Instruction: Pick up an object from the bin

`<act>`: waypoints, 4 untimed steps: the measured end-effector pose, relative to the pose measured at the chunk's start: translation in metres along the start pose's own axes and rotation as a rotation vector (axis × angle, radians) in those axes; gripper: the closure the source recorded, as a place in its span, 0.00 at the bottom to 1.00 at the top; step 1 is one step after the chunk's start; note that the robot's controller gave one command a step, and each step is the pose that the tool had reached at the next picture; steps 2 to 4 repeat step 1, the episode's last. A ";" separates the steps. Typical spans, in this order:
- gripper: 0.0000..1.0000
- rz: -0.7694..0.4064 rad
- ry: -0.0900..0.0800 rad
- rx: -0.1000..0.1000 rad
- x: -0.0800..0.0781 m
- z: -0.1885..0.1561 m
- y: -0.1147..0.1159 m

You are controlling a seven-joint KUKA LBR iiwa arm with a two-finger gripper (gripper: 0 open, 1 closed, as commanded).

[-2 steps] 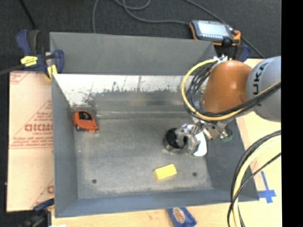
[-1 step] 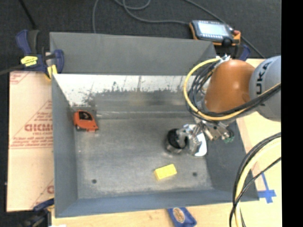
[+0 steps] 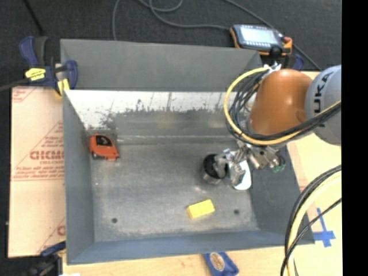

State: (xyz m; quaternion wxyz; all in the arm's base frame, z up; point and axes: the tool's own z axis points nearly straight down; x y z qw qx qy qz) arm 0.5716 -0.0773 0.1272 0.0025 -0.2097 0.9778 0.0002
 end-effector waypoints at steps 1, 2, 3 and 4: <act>1.00 0.036 -0.001 0.001 -0.014 -0.003 0.014; 1.00 0.036 -0.001 0.001 -0.014 -0.003 0.014; 1.00 0.036 -0.001 0.001 -0.014 -0.003 0.014; 1.00 0.036 -0.001 0.001 -0.014 -0.003 0.014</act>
Offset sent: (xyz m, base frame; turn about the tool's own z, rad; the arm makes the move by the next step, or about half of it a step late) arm 0.0036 -0.0078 -0.0049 -0.1465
